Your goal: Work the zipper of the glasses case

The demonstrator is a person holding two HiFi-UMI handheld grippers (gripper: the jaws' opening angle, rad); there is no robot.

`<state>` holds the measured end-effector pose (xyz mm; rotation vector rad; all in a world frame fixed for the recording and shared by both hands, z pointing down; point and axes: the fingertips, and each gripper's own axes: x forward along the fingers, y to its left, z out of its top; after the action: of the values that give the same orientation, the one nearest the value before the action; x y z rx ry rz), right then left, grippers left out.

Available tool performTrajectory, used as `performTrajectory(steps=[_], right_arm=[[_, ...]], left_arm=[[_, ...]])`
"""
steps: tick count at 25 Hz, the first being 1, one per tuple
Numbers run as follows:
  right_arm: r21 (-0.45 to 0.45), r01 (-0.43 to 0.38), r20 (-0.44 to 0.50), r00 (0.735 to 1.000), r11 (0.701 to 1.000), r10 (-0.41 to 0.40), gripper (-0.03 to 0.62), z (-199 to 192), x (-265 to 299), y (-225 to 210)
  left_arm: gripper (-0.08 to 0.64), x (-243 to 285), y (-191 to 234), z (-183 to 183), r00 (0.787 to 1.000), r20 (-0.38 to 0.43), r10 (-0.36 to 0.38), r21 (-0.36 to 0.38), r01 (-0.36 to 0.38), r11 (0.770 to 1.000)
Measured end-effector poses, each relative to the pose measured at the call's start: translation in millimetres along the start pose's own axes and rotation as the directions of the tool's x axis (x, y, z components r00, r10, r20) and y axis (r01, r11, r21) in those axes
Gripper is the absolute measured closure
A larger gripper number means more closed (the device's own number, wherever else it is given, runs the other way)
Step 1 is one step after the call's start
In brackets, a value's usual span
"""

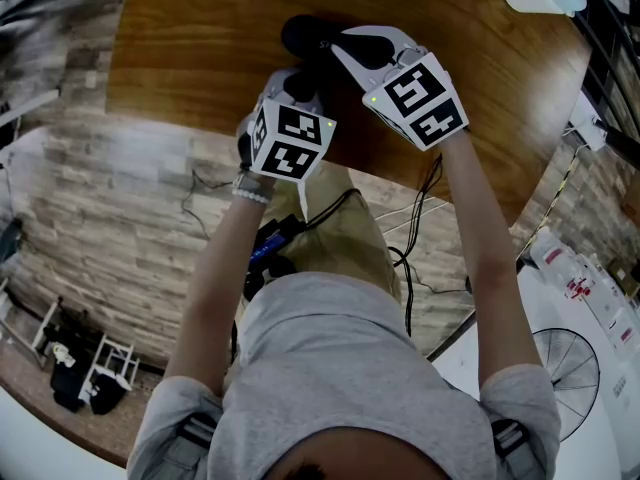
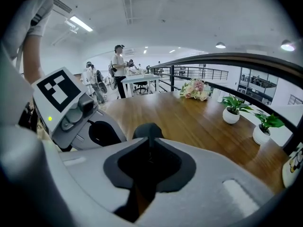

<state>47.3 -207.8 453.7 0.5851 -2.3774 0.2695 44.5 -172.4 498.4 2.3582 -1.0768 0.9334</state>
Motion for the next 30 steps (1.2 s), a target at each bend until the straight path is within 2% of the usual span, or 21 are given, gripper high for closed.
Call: performTrajectory(steps=[11, 24, 30], right_arm=[[0.015, -0.001, -0.002, 1.0, 1.0, 0.001, 0.557, -2.7, -0.9, 0.0], [0.003, 0.008, -0.002, 1.0, 1.0, -0.008, 0.557, -3.0, -1.1, -0.3], [0.003, 0.015, 0.001, 1.0, 1.0, -0.015, 0.557, -4.2, -2.5, 1.8]], left_arm=[[0.54, -3.6, 10.2, -5.9, 0.999, -0.001, 0.041, -0.066, -0.041, 0.997], [0.54, -9.7, 65.5, -10.5, 0.986, -0.008, 0.167, -0.094, -0.167, 0.982], [0.535, -6.1, 65.7, -10.9, 0.99, -0.005, 0.144, -0.074, -0.144, 0.987]])
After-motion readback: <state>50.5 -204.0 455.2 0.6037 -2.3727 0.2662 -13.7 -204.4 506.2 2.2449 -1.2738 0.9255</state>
